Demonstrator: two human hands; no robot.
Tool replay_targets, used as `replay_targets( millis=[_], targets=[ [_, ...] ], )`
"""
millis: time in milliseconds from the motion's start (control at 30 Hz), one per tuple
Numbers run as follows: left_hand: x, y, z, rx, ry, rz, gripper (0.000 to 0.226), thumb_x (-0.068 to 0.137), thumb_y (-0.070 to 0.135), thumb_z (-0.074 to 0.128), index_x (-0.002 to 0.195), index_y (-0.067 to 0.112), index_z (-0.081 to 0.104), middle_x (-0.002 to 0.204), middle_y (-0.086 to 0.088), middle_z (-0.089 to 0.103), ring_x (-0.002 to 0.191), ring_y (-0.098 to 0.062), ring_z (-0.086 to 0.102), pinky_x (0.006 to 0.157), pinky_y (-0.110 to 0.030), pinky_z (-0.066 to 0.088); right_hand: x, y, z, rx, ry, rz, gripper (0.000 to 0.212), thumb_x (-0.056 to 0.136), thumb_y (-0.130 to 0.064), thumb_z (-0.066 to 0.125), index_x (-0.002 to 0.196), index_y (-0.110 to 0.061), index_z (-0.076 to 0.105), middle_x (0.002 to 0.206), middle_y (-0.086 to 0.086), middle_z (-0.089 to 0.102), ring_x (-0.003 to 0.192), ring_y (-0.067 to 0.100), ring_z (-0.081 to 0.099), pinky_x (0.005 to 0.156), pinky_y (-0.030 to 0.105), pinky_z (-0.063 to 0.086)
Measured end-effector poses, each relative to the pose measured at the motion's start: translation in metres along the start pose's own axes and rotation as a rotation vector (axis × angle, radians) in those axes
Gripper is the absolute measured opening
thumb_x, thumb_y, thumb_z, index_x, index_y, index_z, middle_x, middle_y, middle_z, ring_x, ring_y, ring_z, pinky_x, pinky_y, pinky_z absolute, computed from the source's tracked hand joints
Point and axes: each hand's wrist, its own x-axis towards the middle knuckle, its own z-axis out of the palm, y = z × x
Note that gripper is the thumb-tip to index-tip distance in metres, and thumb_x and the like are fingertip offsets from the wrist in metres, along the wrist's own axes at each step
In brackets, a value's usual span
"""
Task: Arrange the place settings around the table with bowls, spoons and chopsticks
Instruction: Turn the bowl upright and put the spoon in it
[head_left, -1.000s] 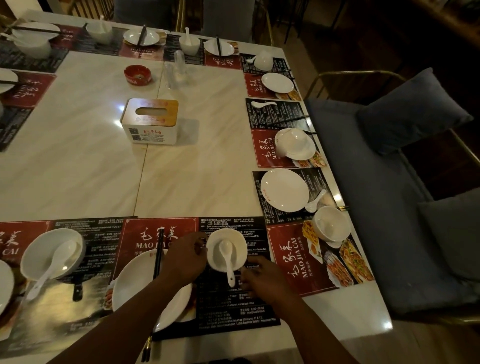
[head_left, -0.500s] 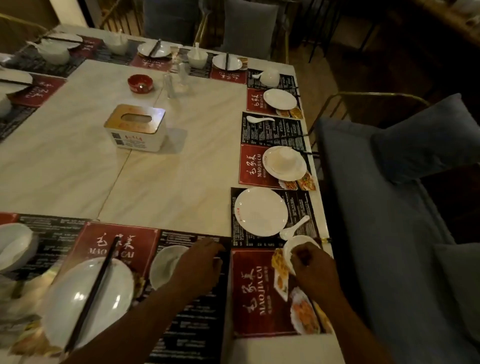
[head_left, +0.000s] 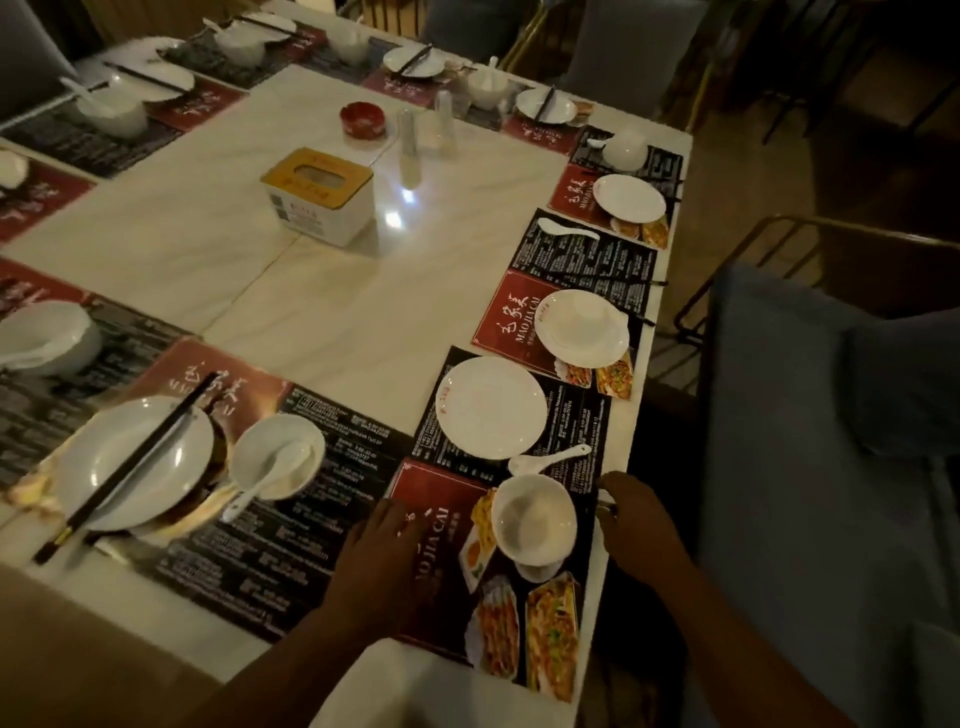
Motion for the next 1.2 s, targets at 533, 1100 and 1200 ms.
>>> replay_targets(
  millis=[533, 1100, 1200],
  targets=[
    [-0.013, 0.041, 0.039, -0.171, 0.055, -0.389, 0.089, 0.079, 0.069, 0.059, 0.152, 0.032, 0.025, 0.161, 0.001, 0.022, 0.148, -0.023, 0.022, 0.120, -0.049, 0.025, 0.096, -0.022, -0.016, -0.213, -0.107, -0.365, 0.046, 0.099, -0.007, 0.051, 0.143, 0.003, 0.044, 0.153, 0.018, 0.038, 0.143, 0.032, 0.036, 0.115, 0.035, 0.029],
    [-0.028, 0.106, 0.073, -0.289, 0.065, -0.817, 0.109, 0.081, 0.064, 0.064, 0.158, 0.022, -0.002, 0.164, -0.004, -0.017, 0.151, -0.029, -0.010, 0.123, -0.045, 0.012, 0.151, 0.009, -0.002, -0.270, -0.291, -0.701, 0.051, 0.101, -0.023, 0.044, 0.150, -0.011, 0.040, 0.162, 0.008, 0.019, 0.149, 0.025, 0.021, 0.116, 0.044, 0.036],
    [-0.032, 0.102, 0.074, -0.281, 0.074, -0.800, 0.108, 0.081, 0.063, 0.065, 0.158, 0.023, 0.001, 0.164, -0.002, -0.017, 0.152, -0.028, -0.009, 0.123, -0.045, 0.014, 0.150, 0.011, -0.004, -0.292, -0.295, -0.692, 0.050, 0.100, -0.025, 0.045, 0.149, -0.013, 0.042, 0.161, 0.008, 0.021, 0.148, 0.025, 0.023, 0.115, 0.046, 0.038]
  ],
)
